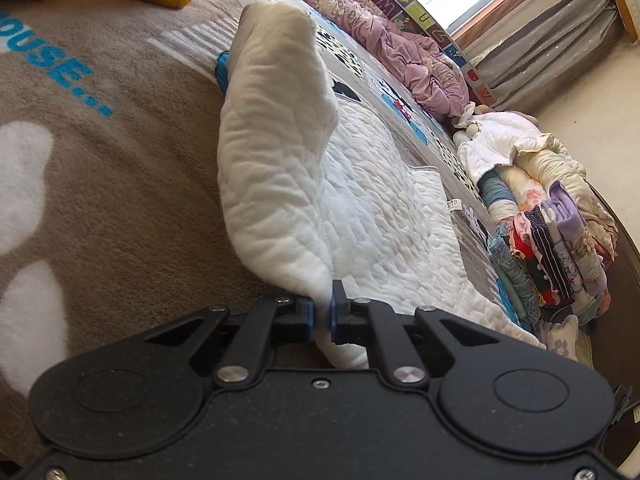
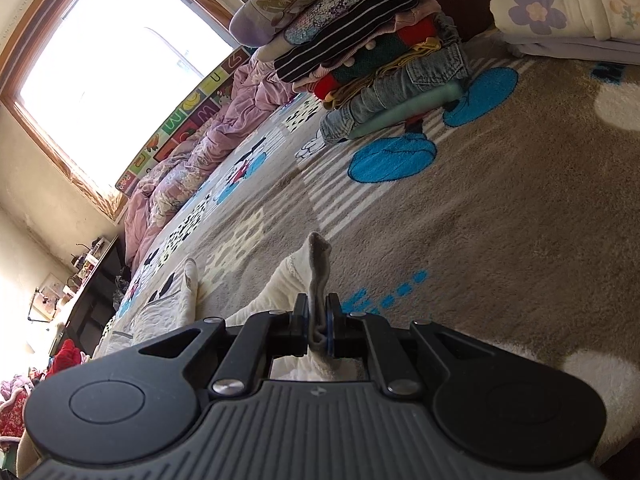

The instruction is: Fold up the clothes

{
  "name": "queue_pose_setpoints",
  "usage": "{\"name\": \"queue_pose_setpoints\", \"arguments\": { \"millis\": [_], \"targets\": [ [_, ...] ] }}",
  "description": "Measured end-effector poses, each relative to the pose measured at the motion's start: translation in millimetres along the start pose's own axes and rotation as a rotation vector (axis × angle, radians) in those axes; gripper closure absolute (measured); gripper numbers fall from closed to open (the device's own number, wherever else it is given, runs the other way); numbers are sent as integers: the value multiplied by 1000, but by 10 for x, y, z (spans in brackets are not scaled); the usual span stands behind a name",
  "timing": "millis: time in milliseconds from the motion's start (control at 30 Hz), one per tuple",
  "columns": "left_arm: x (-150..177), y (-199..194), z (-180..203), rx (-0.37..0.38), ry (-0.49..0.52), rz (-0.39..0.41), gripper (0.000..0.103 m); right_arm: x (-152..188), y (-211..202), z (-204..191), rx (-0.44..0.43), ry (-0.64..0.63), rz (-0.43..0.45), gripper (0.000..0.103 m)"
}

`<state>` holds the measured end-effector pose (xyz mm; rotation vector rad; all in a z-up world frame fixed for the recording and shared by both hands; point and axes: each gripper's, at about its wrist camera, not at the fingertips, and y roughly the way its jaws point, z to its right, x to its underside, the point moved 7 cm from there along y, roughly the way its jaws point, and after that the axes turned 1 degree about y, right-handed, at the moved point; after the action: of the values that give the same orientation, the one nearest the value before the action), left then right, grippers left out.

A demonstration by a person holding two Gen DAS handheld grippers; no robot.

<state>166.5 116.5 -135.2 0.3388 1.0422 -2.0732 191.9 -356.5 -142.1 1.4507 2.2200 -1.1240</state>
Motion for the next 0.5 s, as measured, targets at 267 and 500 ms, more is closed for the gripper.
{"name": "queue_pose_setpoints", "arguments": {
  "millis": [267, 500],
  "targets": [
    [-106, -176, -50, 15, -44, 37, 93, -19, -17, 59, 108, -53, 19, 63],
    [-262, -336, -141, 46, -103, 95, 90, -103, -174, -82, 162, -144, 131, 52]
  ]
}}
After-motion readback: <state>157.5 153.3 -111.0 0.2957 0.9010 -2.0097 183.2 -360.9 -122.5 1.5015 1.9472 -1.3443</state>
